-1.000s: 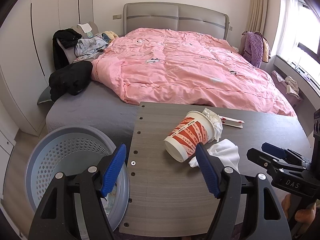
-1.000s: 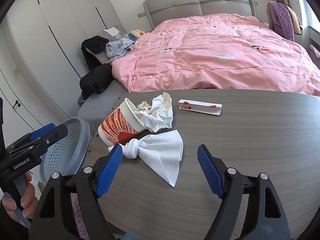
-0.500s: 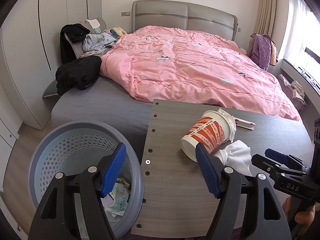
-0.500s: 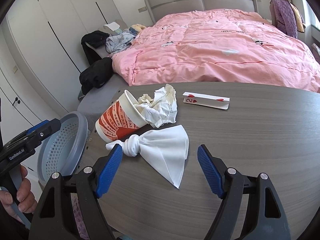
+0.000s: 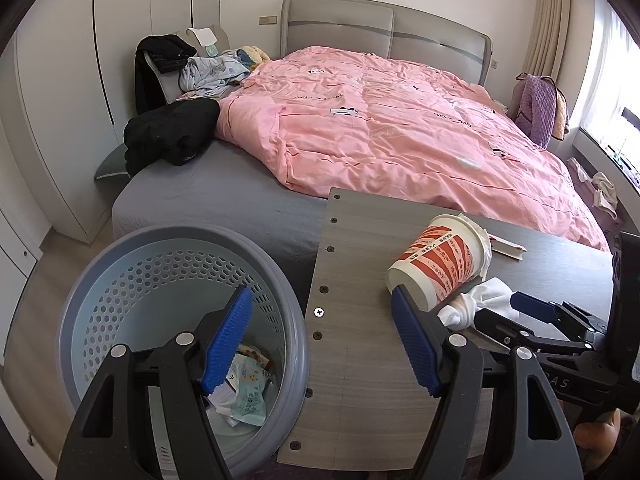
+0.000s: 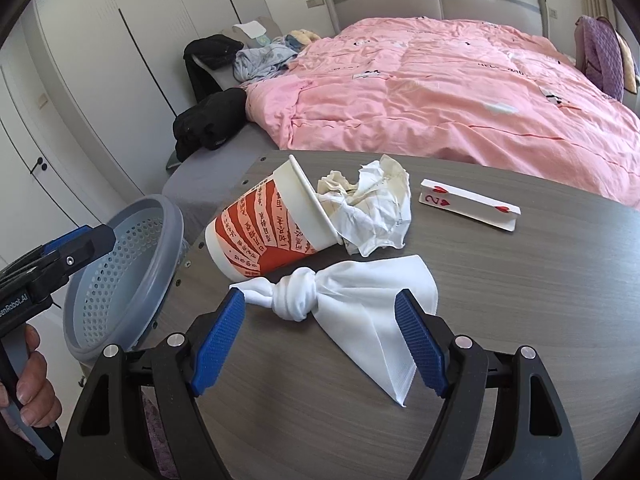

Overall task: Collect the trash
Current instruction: 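Lower the right gripper onto the white knotted tissue and close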

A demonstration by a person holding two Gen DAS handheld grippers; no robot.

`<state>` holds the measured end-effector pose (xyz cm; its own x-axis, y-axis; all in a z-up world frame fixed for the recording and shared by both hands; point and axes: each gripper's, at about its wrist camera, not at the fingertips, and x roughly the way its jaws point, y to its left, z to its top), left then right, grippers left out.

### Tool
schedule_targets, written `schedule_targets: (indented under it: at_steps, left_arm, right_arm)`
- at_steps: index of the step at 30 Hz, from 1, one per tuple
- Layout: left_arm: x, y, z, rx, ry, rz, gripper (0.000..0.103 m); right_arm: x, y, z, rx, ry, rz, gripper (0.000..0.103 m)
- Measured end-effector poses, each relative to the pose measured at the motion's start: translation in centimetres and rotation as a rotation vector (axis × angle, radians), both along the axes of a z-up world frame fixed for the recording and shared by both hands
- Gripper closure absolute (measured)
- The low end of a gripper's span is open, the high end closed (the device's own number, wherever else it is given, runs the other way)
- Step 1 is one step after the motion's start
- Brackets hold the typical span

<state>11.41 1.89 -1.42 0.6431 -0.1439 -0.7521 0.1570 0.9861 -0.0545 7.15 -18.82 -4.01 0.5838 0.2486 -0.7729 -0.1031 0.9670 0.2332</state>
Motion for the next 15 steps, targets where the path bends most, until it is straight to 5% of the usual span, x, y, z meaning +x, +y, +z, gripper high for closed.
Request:
schedule_targets:
  at_steps: [9,15]
  left_arm:
    - [0.1,0.6,-0.3,0.0,0.009,0.016,0.034]
    - [0.1,0.6,-0.3,0.001,0.009,0.016,0.034]
  right_arm:
    - [1.3,1.7,-1.0,-0.089,0.002,0.043,0.027]
    - [1.6,2.4,-1.8,-0.115,0.013,0.061,0.037]
